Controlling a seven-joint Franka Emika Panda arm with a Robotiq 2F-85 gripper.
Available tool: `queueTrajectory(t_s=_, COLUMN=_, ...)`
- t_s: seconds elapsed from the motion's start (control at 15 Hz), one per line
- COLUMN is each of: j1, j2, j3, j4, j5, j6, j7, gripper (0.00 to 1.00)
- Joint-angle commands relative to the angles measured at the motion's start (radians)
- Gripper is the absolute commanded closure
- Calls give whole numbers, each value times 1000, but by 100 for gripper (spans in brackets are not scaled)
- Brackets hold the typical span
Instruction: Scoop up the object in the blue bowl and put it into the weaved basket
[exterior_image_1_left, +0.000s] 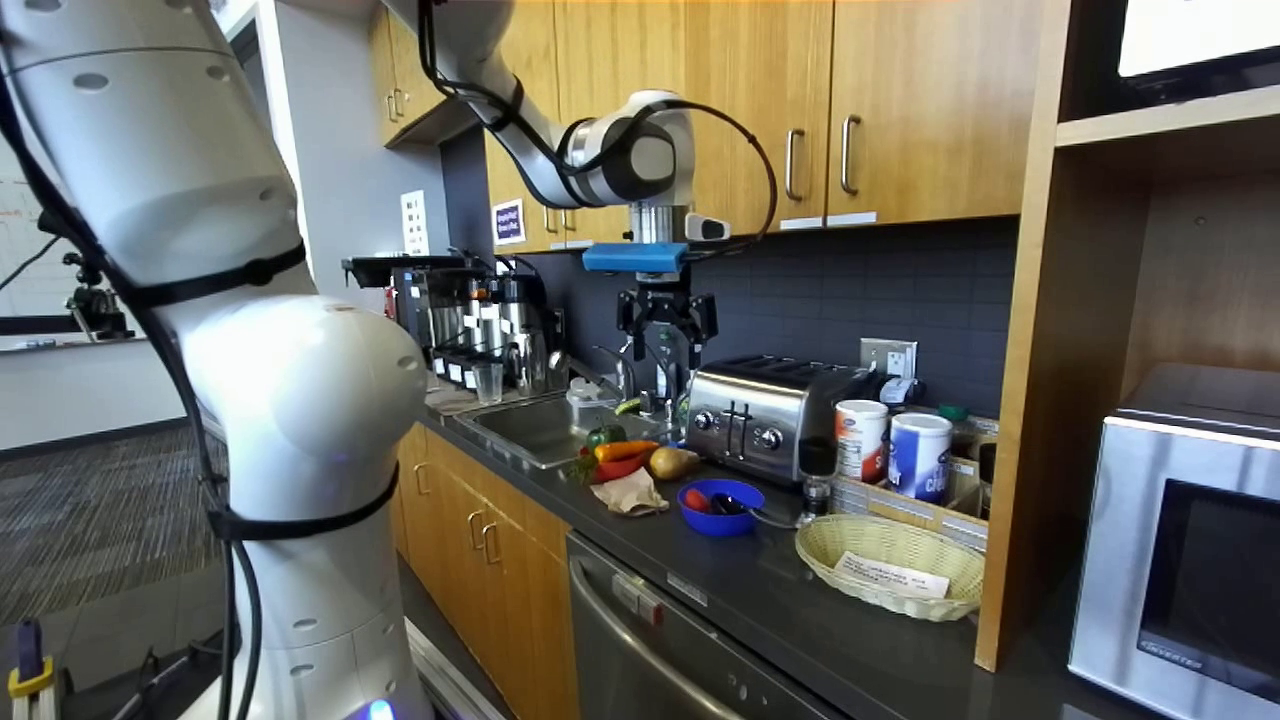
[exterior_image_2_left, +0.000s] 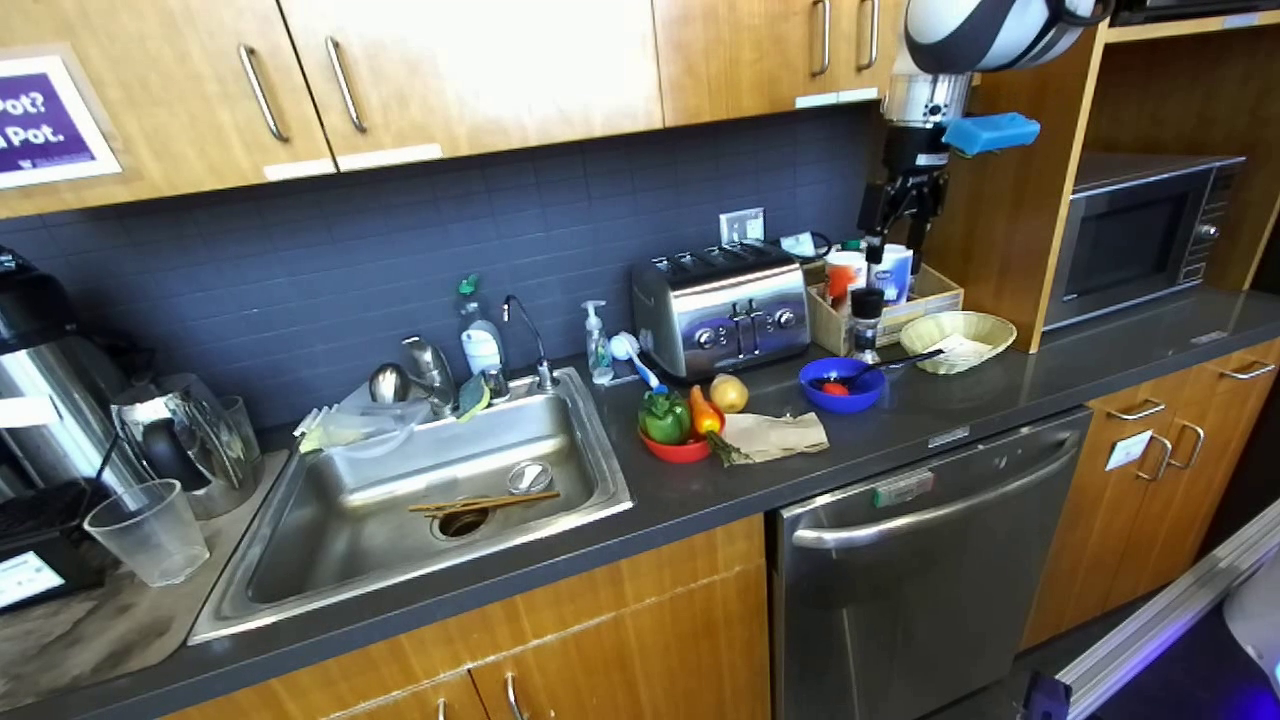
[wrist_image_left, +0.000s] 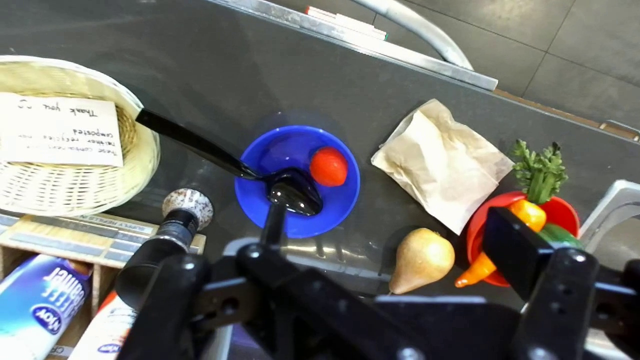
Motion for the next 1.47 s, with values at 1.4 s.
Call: queueTrajectory(t_s=1.4, j1=-80, j2=230, j3=-39, j4=-6, j5=-336, j6=195, j7=-422, gripper=0)
